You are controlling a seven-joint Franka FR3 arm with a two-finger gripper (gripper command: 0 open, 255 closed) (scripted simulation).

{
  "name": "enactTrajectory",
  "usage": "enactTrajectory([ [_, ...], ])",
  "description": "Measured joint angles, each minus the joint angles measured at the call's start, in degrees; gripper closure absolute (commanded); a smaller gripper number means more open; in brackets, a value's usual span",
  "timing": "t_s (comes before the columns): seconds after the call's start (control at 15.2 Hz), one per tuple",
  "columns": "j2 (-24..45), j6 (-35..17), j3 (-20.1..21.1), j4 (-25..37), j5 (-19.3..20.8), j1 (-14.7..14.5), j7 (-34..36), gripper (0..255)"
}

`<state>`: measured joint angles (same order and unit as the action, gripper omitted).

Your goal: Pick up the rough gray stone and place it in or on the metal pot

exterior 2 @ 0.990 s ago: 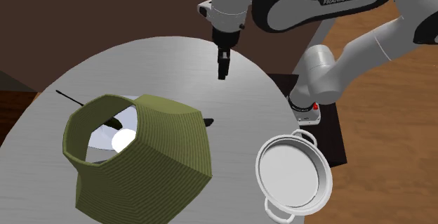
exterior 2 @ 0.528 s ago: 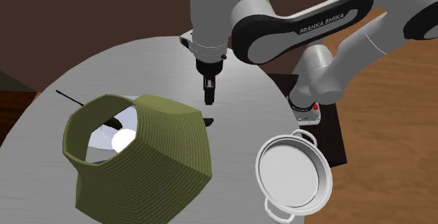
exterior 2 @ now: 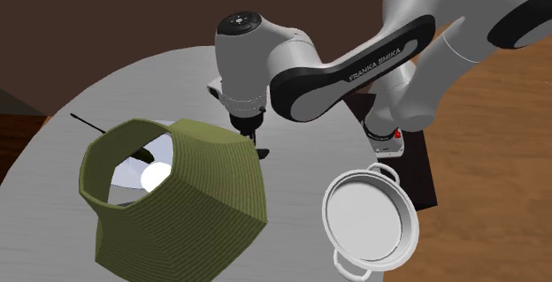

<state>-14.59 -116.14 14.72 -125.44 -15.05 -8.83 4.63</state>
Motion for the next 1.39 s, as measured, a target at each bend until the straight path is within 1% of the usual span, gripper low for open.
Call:
enactTrajectory([
  [0.4, 1.98, -4.57, 0.82, -2.52, -0.26, -0.39, 0.02, 0],
  [0.79, 2.2, -5.08, 0.92, -2.76, -0.28, -0.44, 0.06, 0],
  [0.86, 2.2, -5.08, 0.92, -2.76, -0.28, -0.44, 0.06, 255],
  [1.39, 2.2, -5.08, 0.92, -2.76, -0.28, -0.44, 0.06, 255],
])
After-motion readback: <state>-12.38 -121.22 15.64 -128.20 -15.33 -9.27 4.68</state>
